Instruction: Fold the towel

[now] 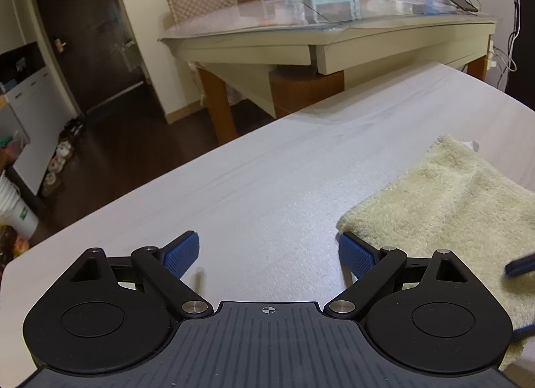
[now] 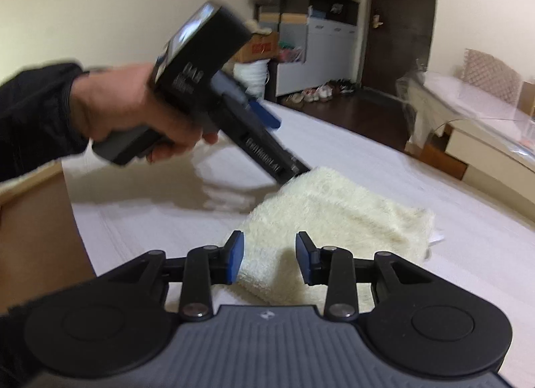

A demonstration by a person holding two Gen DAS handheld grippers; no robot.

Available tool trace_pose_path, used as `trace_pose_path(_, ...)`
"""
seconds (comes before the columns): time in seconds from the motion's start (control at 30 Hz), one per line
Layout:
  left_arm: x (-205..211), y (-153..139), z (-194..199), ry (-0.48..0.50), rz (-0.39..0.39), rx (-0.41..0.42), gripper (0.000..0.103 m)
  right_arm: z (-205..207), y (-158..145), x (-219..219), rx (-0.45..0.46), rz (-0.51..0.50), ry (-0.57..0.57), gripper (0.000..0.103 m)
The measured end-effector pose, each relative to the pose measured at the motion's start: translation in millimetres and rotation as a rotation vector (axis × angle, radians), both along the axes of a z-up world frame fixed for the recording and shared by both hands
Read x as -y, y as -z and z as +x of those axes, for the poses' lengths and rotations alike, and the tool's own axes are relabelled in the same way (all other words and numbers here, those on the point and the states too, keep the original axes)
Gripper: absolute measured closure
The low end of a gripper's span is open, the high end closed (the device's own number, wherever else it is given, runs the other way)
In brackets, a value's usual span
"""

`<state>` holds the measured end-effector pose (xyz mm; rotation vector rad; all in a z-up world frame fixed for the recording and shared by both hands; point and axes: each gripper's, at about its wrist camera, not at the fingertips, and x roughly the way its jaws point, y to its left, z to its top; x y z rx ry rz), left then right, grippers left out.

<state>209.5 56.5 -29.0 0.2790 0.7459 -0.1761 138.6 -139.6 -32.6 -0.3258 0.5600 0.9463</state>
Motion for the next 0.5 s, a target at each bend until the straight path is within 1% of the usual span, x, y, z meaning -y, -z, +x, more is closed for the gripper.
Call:
trace_pose_path(0.03,0.6,-2.1,-1.6,0.004,0.001,0.003,0.009,-0.6,-1.4,4.1,0.0,0.003,0.01,0.058)
trace_pose_path(0.13,3.2,-8.6,-9.2,0.024,0.001,0.01,0.009,-2.2,-5.3,22.5,-0.01,0.008,0.062,0.058)
trace_pose_path(0.27,10.5,-16.0,-30.8,0.067,-0.002,0.006,0.008,-5.3,-5.0,41.7,-0.032,0.004,0.132,0.054)
trace_pose_path(0.37,16.1,-18.0,-50.6,0.084,-0.013,-0.001,0.007,-9.7,-6.2,55.9,-0.061,0.021,0.2,0.042)
trace_pose_path(0.43,19.1,-19.2,-71.8,0.084,-0.043,0.001,0.006,-13.0,-7.0,60.1,-0.068,0.028,0.242,0.028)
trace_pose_path(0.5,22.3,-18.6,-91.5,0.071,-0.068,0.004,0.005,-20.8,-9.1,65.0,-0.068,0.034,0.296,0.02)
